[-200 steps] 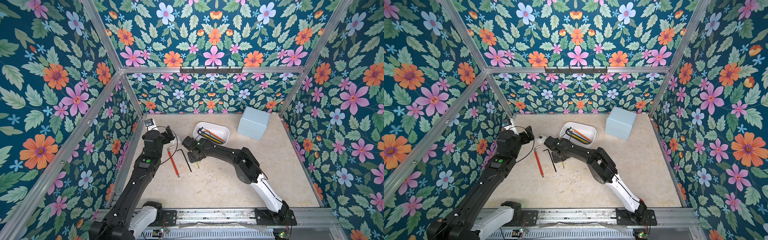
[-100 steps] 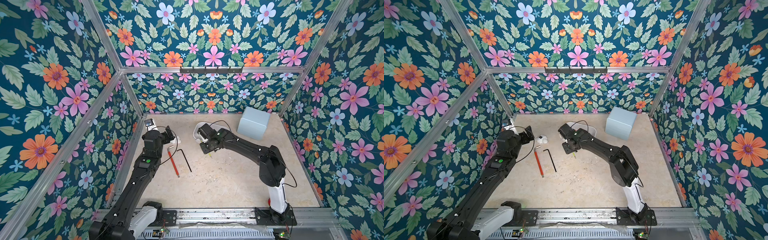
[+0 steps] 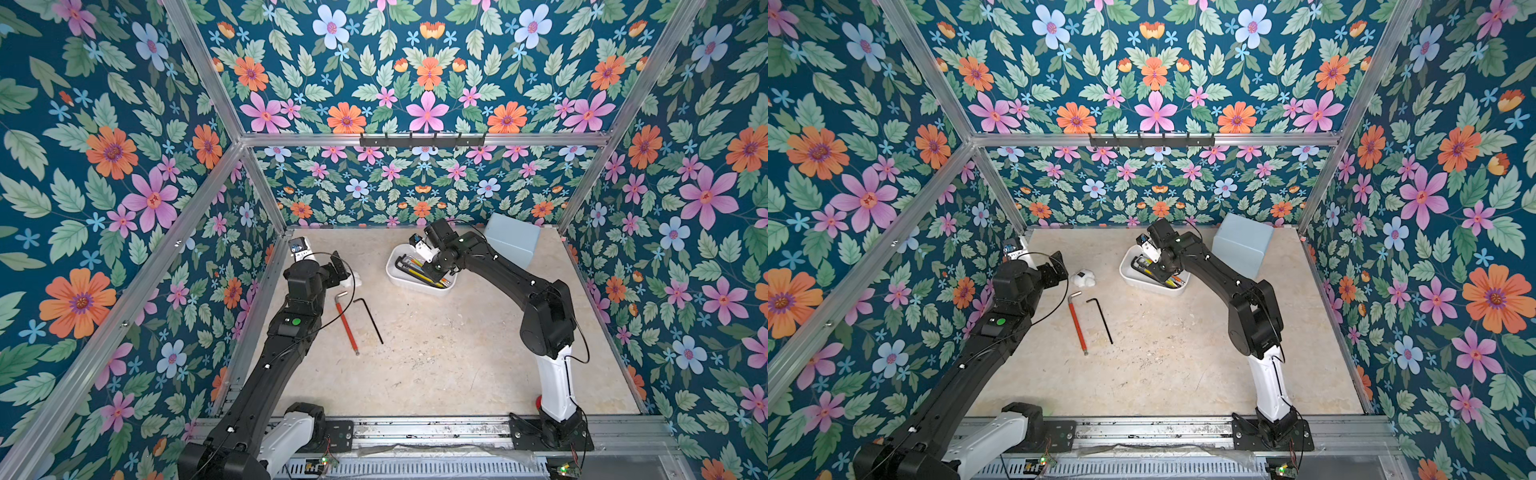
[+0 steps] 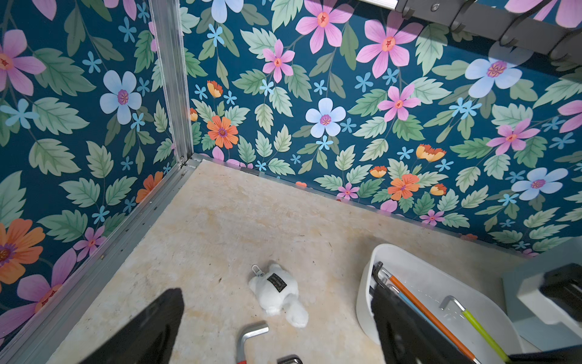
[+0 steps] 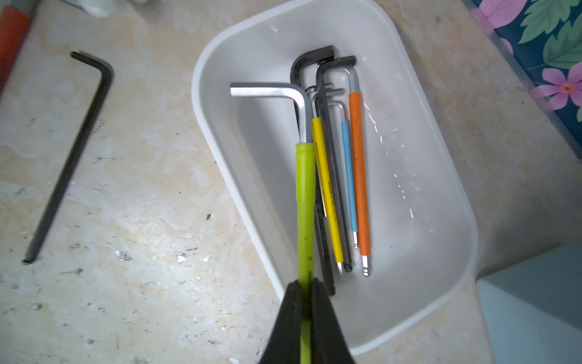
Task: Put the hex key on the desktop into the storage box
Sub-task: Place the Allen key in the storage box.
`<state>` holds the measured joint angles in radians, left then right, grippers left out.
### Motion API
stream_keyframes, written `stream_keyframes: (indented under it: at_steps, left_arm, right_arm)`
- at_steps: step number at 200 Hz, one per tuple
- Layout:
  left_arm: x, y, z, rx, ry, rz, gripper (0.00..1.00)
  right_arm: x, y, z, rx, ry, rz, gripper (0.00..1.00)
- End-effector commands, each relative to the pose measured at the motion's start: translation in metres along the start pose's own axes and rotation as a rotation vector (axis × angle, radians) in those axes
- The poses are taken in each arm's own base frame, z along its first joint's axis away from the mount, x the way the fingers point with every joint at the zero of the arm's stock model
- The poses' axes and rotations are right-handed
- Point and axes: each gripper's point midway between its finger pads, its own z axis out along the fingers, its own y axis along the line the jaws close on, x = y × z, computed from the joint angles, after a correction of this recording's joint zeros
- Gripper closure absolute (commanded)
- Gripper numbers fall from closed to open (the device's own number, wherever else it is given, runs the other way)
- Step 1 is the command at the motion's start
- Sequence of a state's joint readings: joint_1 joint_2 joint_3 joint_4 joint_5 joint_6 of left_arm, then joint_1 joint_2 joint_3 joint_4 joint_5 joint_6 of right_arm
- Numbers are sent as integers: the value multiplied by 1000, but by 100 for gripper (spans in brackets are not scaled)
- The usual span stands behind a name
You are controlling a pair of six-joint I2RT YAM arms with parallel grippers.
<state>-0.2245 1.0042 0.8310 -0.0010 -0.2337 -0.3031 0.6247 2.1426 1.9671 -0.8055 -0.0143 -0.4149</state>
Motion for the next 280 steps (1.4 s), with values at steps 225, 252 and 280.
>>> stream_keyframes:
  at_steps: [225, 252, 280]
  left_arm:
    - [-2, 1, 2, -8, -7, 13, 1]
    - [-2, 1, 2, -7, -6, 11, 0]
    - [-2, 1, 1, -6, -6, 10, 0]
  right_arm:
    - [-12, -47, 92, 89, 12, 49, 57]
    - [-30, -50, 70, 102, -48, 66, 50]
    - [-50, -47, 41, 118, -126, 77, 40]
